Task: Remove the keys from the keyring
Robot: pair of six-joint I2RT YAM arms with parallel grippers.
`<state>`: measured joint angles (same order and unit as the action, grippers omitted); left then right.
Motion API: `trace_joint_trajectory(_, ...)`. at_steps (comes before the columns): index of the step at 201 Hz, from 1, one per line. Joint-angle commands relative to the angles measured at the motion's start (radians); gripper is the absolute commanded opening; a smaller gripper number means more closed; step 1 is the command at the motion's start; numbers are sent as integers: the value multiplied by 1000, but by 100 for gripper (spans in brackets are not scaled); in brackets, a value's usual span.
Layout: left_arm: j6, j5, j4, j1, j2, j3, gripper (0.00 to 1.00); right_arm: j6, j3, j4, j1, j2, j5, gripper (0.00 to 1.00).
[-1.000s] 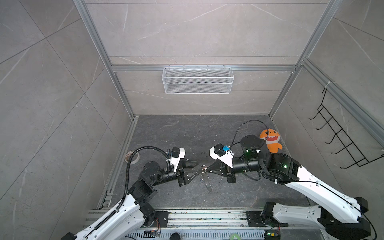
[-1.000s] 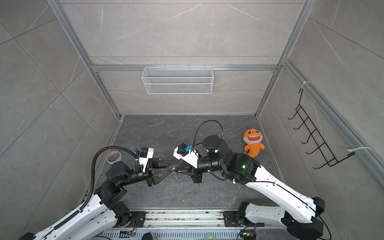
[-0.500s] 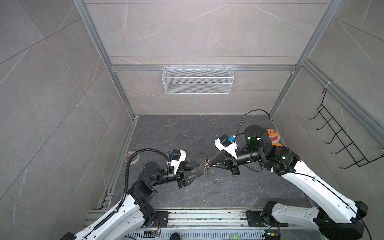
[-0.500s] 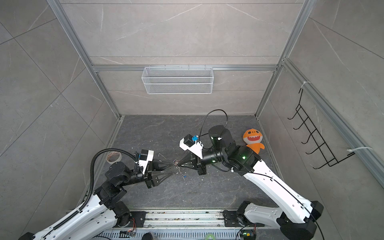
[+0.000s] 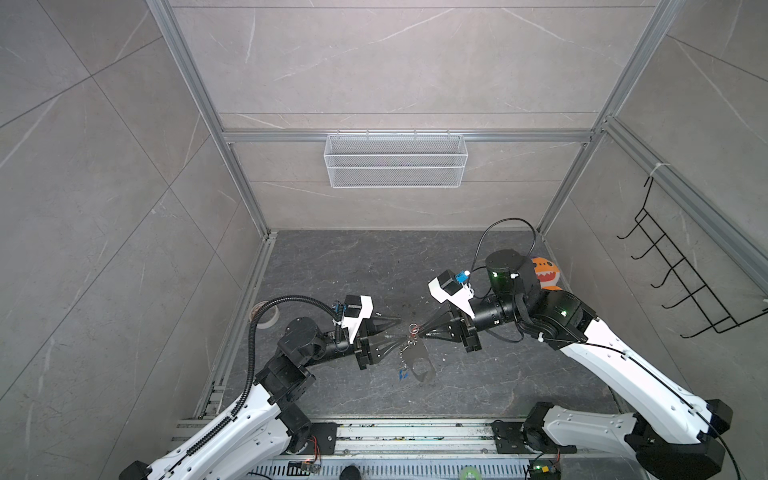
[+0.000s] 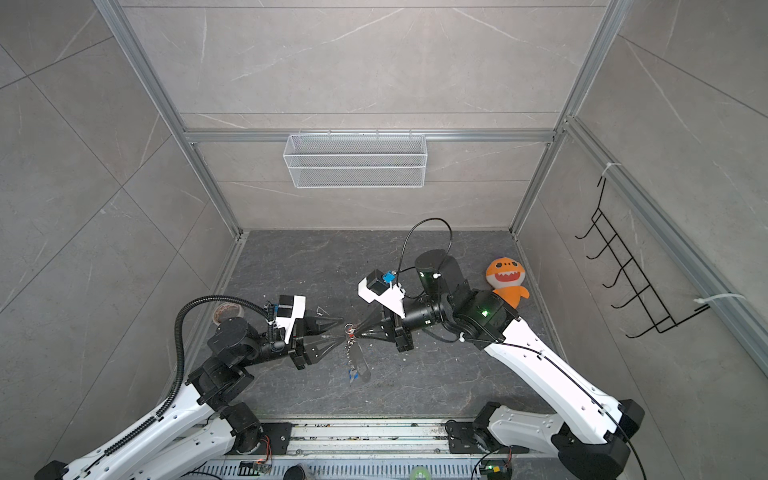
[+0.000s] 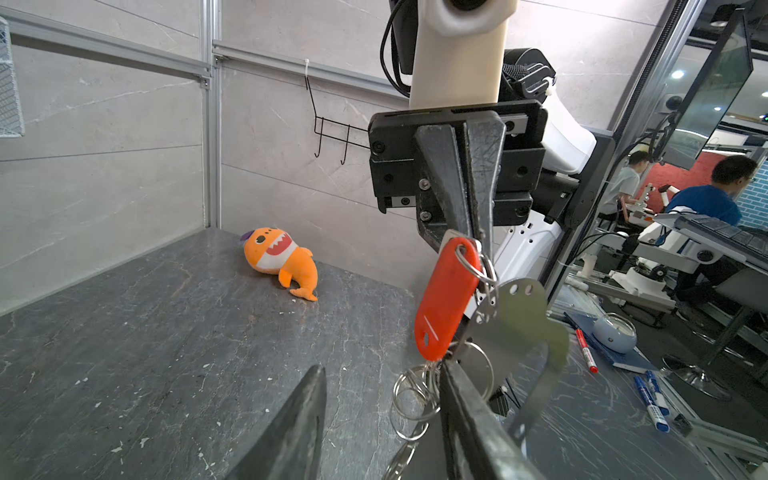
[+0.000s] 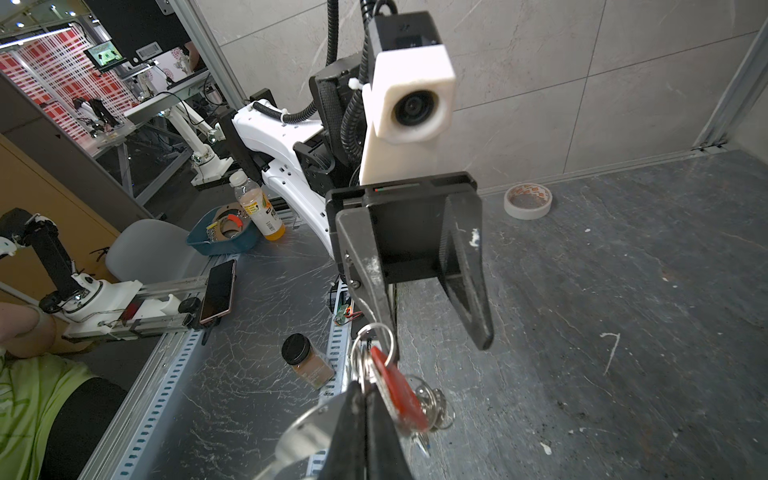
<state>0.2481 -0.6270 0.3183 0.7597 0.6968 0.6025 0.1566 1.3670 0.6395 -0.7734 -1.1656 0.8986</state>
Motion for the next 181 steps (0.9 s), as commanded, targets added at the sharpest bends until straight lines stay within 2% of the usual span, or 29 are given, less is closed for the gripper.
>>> trace_joint_trajectory(1,-26,-77,44,3,10,57,47,-5,3,-20,6,-3,26,0)
trace_joint_trajectory(17,-23,-99,50,3,23,65,46,-9,4,-22,6,-6,26,0)
trace_joint_trajectory(83,-1,-178,91,5,65,82,31,-14,3,-30,6,-16,18,0)
trace_joint_trajectory(131,-2,-162,97,5,78,85,21,-18,0,-33,6,-21,27,0)
trace_joint_trajectory(170,-14,-136,94,5,78,91,19,-20,-2,-35,6,-23,38,0)
trace_joint_trajectory(181,-17,-131,91,5,77,91,15,-21,-3,-37,6,-22,36,0)
